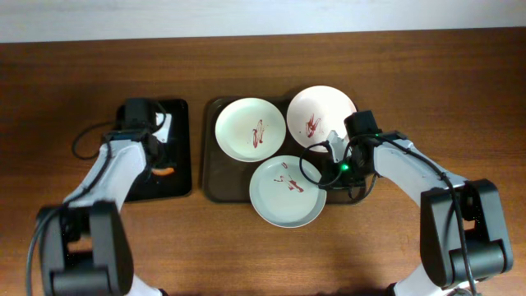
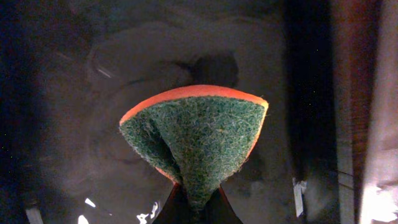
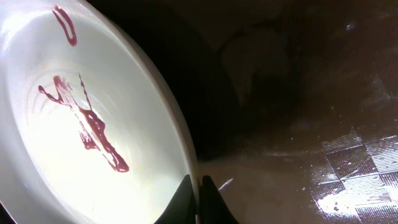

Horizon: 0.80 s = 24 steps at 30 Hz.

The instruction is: Clean dirty plates on tray and stack at the side

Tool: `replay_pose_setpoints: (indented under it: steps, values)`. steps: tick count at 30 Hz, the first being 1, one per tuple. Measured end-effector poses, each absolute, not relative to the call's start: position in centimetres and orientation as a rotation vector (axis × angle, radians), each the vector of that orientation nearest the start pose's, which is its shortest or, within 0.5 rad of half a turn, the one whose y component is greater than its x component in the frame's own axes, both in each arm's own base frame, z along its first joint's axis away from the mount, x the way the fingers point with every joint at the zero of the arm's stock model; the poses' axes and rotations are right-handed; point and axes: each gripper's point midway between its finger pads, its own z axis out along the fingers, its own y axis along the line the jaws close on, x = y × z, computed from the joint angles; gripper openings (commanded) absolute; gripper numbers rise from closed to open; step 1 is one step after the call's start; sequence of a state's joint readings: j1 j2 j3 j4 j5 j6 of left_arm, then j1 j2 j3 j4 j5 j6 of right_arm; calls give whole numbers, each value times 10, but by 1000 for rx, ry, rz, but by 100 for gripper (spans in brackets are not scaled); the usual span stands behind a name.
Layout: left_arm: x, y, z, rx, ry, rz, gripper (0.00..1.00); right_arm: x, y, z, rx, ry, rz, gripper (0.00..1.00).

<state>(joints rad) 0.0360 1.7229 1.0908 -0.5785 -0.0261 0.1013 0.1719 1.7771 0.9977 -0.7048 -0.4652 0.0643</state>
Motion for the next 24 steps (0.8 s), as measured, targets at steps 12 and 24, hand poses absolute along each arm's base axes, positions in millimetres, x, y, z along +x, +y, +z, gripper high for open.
replay_pose_setpoints:
  steps: [12,24]
  values:
    - [412,17,156,74,2409,76,0,292,129,16,-184,3022,727,4]
    - [418,16,172,75,2342,72,0,292,129,16,-183,3022,728,4]
